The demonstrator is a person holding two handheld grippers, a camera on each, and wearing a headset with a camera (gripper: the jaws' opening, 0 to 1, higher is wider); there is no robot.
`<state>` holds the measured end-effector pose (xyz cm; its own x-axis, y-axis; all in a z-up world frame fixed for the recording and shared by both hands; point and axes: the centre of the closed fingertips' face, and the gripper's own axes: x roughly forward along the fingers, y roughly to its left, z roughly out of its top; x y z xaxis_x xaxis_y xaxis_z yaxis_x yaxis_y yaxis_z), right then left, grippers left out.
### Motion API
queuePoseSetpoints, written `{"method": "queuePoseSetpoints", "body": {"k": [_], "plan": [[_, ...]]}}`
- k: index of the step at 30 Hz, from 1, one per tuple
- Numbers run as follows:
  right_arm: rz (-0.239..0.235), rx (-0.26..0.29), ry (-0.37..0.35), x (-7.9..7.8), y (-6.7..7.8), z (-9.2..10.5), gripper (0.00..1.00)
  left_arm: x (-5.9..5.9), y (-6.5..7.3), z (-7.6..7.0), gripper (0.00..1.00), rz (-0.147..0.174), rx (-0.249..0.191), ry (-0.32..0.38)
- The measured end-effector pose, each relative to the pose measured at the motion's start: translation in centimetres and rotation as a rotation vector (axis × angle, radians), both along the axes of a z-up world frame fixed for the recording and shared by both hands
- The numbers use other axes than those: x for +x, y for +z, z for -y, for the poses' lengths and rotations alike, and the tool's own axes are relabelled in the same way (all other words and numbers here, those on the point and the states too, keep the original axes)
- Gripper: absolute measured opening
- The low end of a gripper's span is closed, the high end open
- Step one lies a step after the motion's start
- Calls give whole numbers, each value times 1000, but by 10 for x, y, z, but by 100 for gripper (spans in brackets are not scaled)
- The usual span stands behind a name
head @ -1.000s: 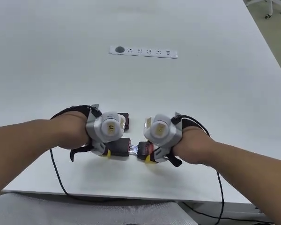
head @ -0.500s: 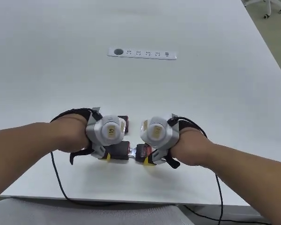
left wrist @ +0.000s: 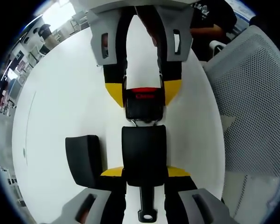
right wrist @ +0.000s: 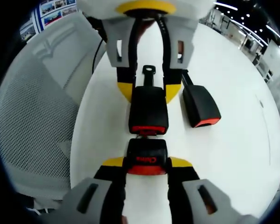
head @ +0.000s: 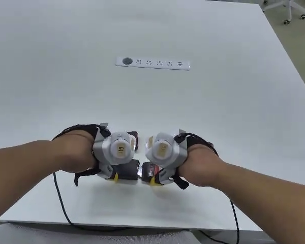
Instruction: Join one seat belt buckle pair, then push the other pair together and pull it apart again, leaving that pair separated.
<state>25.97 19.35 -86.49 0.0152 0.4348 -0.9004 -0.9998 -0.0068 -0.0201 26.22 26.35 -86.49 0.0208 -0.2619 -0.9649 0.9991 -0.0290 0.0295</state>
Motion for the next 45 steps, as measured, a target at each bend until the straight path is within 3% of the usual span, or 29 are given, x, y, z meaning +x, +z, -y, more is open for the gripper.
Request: {"method": "queuePoseSetpoints", "body": {"k": [4, 6, 14, 18, 23, 33, 45], "plan": [[11, 8, 3, 0, 0, -6, 33, 0, 0, -2, 31, 1, 22, 12], [16, -23, -4, 4, 0, 0, 33, 0, 0, -1, 31, 5, 10, 3], [-6, 8, -15, 5, -2, -3, 33, 0, 0, -2, 31, 10, -4, 14], [-8, 17, -22, 4, -2, -6, 34, 0, 0, -2, 31, 15, -19, 14], [-15, 29, -47, 3, -2, -7, 34, 2, 0, -2, 31, -8, -33, 52], [-12, 57, -19, 1, -2, -6, 34, 1, 1, -3, 31, -3, -91, 64], [-2, 55, -39, 0, -1, -3, 35, 2, 1, -3, 32, 3, -66, 96]]}}
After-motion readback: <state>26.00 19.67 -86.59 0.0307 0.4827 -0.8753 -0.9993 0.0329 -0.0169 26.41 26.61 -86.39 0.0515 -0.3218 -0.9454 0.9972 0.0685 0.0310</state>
